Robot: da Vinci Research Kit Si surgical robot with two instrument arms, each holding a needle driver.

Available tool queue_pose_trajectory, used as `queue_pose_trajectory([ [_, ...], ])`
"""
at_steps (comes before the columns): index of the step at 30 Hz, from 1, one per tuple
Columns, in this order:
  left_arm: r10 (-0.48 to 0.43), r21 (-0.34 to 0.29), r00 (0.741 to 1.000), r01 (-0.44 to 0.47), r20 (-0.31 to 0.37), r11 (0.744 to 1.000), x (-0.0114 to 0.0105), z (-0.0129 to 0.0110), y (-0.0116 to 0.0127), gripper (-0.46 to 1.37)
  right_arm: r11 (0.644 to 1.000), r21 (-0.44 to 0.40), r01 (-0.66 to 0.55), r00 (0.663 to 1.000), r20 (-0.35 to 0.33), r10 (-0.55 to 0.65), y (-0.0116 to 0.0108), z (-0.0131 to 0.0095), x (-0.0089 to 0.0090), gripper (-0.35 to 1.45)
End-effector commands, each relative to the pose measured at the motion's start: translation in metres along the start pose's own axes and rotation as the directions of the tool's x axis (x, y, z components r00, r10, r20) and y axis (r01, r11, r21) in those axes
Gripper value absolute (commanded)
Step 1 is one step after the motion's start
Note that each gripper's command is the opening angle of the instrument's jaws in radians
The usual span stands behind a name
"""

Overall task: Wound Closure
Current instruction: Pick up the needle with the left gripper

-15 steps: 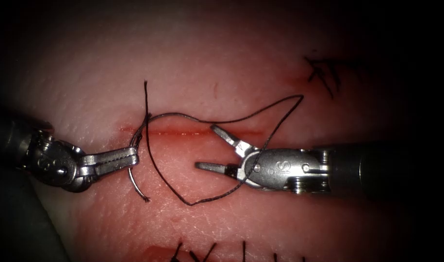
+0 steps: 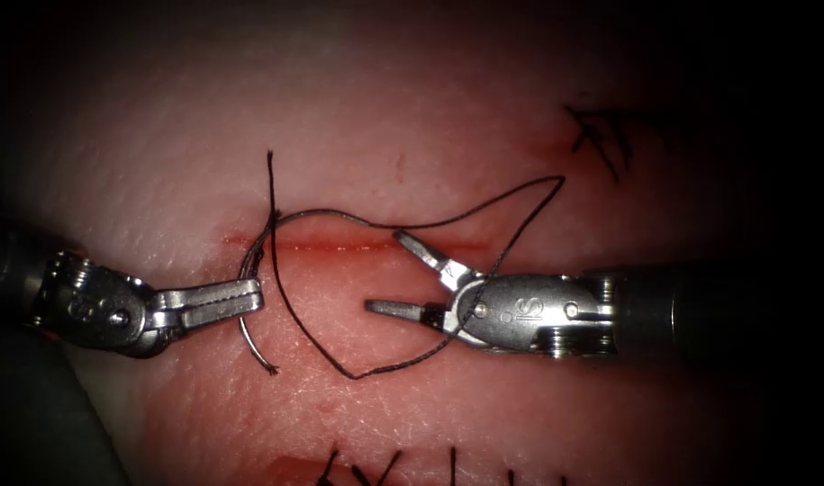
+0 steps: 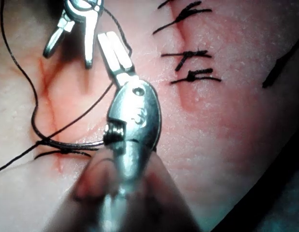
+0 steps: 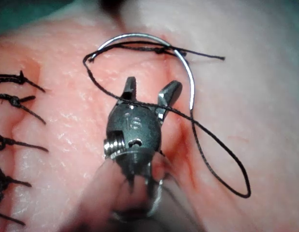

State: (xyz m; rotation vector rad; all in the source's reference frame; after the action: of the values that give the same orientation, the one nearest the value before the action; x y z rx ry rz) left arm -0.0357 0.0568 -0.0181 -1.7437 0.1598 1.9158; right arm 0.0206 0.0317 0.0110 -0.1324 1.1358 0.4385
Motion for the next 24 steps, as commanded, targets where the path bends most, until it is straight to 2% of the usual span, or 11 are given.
queue_pose_trajectory([
  [1,0.016,-0.011,1.000,-0.016,0.025,1.000,0.0002,0.0000,0.0000,-0.35,1.000,0.000,0.000,1.000,0.000,0.000,0.0000,0.0000,0.0000,0.83],
  [6,0.084,-0.028,0.983,-0.081,0.164,0.996,0.0000,-0.0007,0.0003,-0.35,1.000,0.000,0.000,1.000,0.000,0.000,0.0000,0.0000,-0.0001,0.83],
  [9,0.150,-0.040,0.958,-0.144,0.246,0.989,0.0000,-0.0009,0.0005,-0.35,1.000,0.000,0.000,1.000,0.000,0.000,0.0000,0.0000,-0.0001,0.83],
  [11,0.220,-0.091,0.921,-0.201,0.320,0.975,0.0001,-0.0011,0.0007,-0.22,1.000,0.000,0.000,1.000,0.000,0.000,0.0000,0.0000,-0.0001,0.83],
  [12,0.261,-0.129,0.894,-0.229,0.364,0.965,0.0001,-0.0012,0.0009,-0.10,1.000,0.001,0.000,1.000,0.000,0.000,0.0000,0.0000,-0.0001,0.83],
  [16,0.335,-0.201,0.834,-0.272,0.439,0.941,0.0000,-0.0016,0.0014,0.12,1.000,0.001,0.000,1.000,-0.001,0.000,0.0000,-0.0001,-0.0001,0.83],
  [18,0.379,-0.253,0.787,-0.289,0.486,0.923,-0.0002,-0.0019,0.0019,0.34,1.000,0.002,0.000,1.000,-0.001,0.000,0.0000,-0.0002,-0.0001,0.83],
  [21,0.418,-0.317,0.752,-0.287,0.510,0.904,-0.0005,-0.0022,0.0023,0.56,1.000,0.002,0.000,1.000,-0.001,0.000,0.0000,-0.0002,-0.0001,0.83],
  [22,0.444,-0.347,0.734,-0.296,0.514,0.890,-0.0006,-0.0022,0.0024,0.71,1.000,0.002,0.000,1.000,-0.001,0.000,0.0000,-0.0002,-0.0001,0.83],
  [23,0.453,-0.356,0.727,-0.298,0.516,0.885,-0.0007,-0.0022,0.0024,0.72,1.000,0.002,0.000,1.000,-0.001,0.000,0.0000,-0.0002,-0.0001,0.83],
  [24,0.479,-0.380,0.706,-0.310,0.523,0.872,-0.0008,-0.0022,0.0025,0.77,1.000,0.002,0.000,1.000,-0.001,0.000,0.0000,-0.0002,-0.0001,0.83],
])
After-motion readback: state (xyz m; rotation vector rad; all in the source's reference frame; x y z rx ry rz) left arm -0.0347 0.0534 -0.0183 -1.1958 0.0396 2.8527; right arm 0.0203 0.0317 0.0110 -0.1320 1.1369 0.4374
